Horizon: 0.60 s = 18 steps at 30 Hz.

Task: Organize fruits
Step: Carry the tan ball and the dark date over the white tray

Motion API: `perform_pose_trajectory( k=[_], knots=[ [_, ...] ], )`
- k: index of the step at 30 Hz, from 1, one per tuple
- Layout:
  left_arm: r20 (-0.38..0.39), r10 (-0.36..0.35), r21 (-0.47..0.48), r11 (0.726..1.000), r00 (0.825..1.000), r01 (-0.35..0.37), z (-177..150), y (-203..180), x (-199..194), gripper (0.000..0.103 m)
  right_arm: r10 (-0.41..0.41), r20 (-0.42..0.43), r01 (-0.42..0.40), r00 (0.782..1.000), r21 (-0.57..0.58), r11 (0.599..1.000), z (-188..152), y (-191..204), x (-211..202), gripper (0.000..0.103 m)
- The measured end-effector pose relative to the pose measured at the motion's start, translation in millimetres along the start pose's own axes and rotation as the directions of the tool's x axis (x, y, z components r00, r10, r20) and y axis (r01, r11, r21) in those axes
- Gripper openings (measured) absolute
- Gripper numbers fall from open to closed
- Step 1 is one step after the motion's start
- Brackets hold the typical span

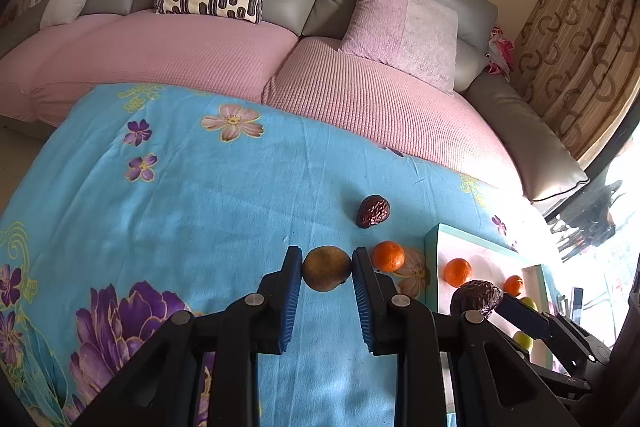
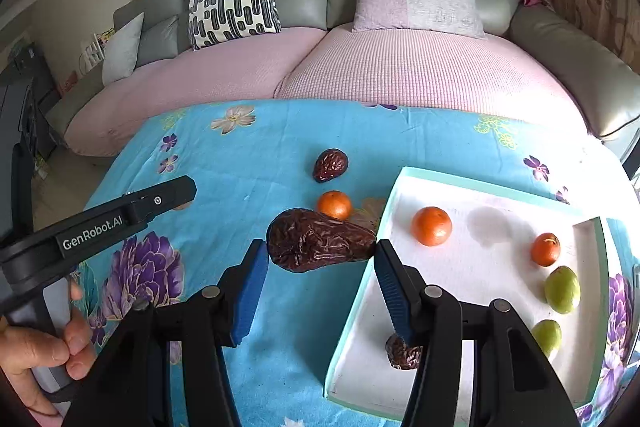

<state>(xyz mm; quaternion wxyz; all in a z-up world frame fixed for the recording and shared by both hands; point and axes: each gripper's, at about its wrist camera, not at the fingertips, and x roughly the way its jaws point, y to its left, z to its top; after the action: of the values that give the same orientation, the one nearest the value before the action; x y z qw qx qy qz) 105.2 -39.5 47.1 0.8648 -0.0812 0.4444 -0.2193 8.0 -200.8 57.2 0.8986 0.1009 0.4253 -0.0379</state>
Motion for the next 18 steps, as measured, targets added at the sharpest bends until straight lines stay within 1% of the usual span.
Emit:
perform_pose_trajectory(
  k=[4,11,18],
  knots=[
    [0.003,-0.011,-0.009,1.000,1.000,0.011,-15,-9,1,0.027,-0.013,0.029,0.012,0.999,0.018,1.000,-7,-11,-9,0.057],
    [-0.004,-0.005,0.032,0.999,1.000,0.005,-20,-23,15,0.027,-0.052,0.053,0.048,0.997,0.084,0.995,-15,-40,-8,0.057],
    [-0.020,-0.008,0.067,0.998,1.000,0.009,-25,-37,29,0.027,-0.088,0.048,0.080,0.995,0.149,0.986,-23,-73,-8,0.057]
  ],
)
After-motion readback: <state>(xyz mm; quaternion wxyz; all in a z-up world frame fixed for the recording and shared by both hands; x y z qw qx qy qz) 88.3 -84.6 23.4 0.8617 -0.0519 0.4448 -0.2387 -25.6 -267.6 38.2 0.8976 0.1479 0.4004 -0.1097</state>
